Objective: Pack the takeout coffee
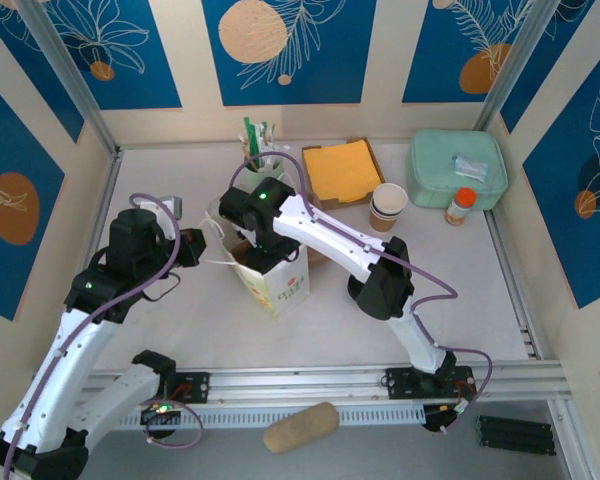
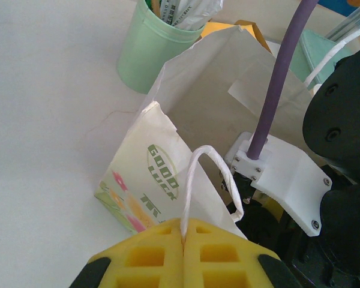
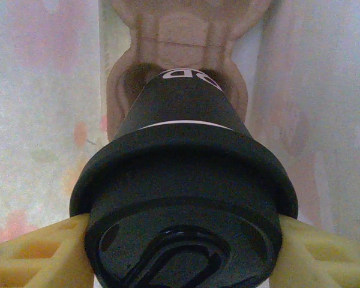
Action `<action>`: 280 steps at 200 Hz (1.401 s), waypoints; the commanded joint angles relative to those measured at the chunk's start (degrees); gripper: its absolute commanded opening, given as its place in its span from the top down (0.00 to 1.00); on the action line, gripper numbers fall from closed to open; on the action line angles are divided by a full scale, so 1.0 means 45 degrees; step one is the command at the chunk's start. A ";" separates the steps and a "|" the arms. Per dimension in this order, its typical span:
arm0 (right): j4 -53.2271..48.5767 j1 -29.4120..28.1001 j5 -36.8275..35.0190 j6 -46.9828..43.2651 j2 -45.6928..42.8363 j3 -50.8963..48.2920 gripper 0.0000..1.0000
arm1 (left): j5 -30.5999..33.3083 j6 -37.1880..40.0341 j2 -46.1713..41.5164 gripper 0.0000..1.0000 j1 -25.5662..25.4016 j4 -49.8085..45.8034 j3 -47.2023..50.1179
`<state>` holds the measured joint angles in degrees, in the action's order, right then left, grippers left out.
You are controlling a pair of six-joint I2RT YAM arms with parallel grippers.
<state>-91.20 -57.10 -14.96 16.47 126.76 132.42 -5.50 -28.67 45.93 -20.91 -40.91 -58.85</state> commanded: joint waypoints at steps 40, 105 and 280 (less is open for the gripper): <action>-0.2309 0.0111 -0.0696 0.0259 0.0240 0.1076 0.55 | 0.0167 -0.0148 -0.0108 1.00 -0.0053 0.0164 0.0149; -0.2322 0.0264 -0.0327 0.0414 -0.0005 0.1347 0.57 | 0.0206 -0.0135 -0.0158 1.00 -0.0033 0.0145 0.0227; -0.2296 0.0148 0.0842 -0.0169 0.0308 -0.0511 0.57 | 0.0148 -0.0142 -0.0061 1.00 -0.0042 0.0301 0.0194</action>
<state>-92.90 -56.18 -13.45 16.88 126.91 131.59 -5.50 -28.67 45.84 -20.91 -40.66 -58.22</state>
